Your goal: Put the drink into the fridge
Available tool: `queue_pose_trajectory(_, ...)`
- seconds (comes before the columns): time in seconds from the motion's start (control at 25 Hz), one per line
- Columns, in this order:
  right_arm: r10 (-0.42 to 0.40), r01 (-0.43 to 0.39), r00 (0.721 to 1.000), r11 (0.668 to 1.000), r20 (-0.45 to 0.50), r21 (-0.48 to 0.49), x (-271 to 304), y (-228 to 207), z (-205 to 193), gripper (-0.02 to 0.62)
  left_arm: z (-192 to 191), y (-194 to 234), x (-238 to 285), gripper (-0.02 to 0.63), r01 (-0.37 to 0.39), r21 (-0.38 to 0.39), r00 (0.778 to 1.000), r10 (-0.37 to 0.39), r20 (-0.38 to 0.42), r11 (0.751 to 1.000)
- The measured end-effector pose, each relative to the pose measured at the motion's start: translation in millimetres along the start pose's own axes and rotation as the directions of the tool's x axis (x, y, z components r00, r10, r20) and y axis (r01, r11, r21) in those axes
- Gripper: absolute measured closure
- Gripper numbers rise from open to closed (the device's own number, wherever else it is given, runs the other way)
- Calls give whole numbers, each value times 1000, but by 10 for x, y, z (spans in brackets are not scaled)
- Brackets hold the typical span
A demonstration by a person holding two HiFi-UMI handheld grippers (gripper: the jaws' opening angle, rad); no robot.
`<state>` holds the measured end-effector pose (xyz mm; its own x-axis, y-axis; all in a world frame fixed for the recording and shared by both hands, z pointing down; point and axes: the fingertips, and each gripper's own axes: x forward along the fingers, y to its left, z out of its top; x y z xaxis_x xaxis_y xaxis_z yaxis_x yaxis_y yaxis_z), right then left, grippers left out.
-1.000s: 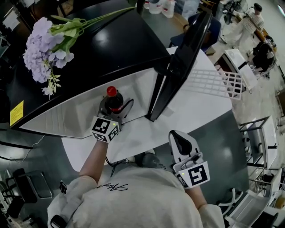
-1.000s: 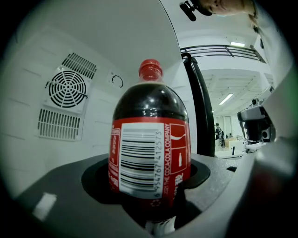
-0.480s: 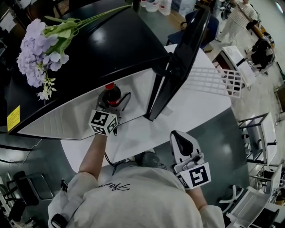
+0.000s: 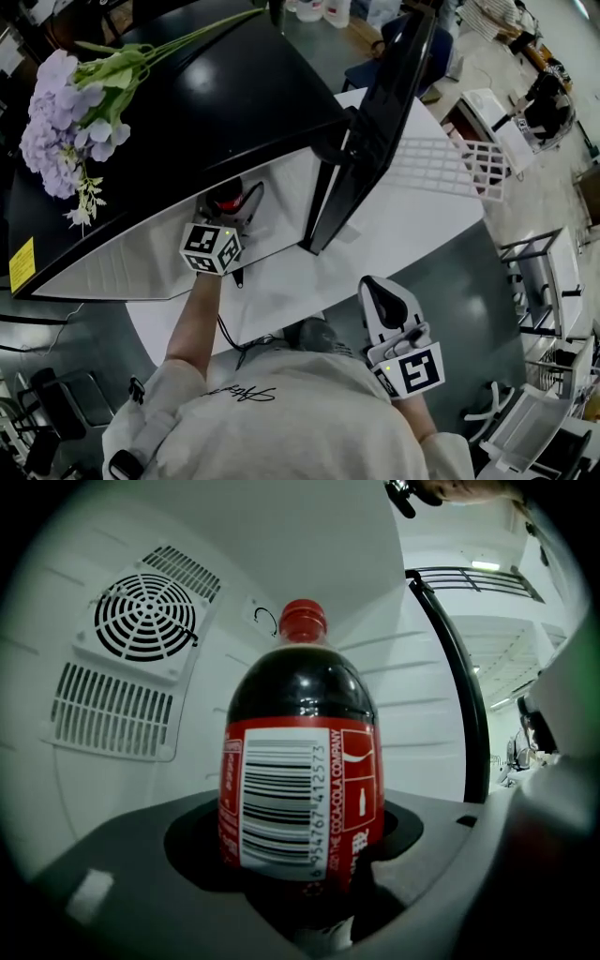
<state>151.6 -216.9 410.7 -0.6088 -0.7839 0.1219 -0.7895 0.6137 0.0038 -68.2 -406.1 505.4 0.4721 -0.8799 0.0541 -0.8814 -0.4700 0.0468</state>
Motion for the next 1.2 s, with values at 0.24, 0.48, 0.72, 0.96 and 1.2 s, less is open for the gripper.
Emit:
queue_pose_trajectory(0.24, -7, 7, 1000, 1000, -2, -7, -3, -11, -5, 584, -35, 105, 100, 285, -12, -23, 1000, 12, -4, 1000)
queue_pose_trajectory(0.48, -12, 12, 1000, 1000, -14, -10, -16, -15, -30, 584, -63, 157, 162, 285, -23, -32, 1000, 23, 1, 999)
queue_pose_trajectory(0.72, -7, 8, 999, 1000, -42, 17, -49, -6, -64, 584, -48, 187, 202, 285, -31, -32, 999, 32, 30, 999)
queue_pose_trajectory(0.96, -9, 9, 1000, 1000, -26, 7, -52, -24, -50, 584, -53, 158, 194, 285, -22, -3, 999, 22, 40, 1000)
queue_pose_trajectory(1.2, -1, 1, 1000, 1000, 1, -5, -27, -12, -8, 584, -64, 126, 157, 285, -26, 19, 999, 25, 35, 999)
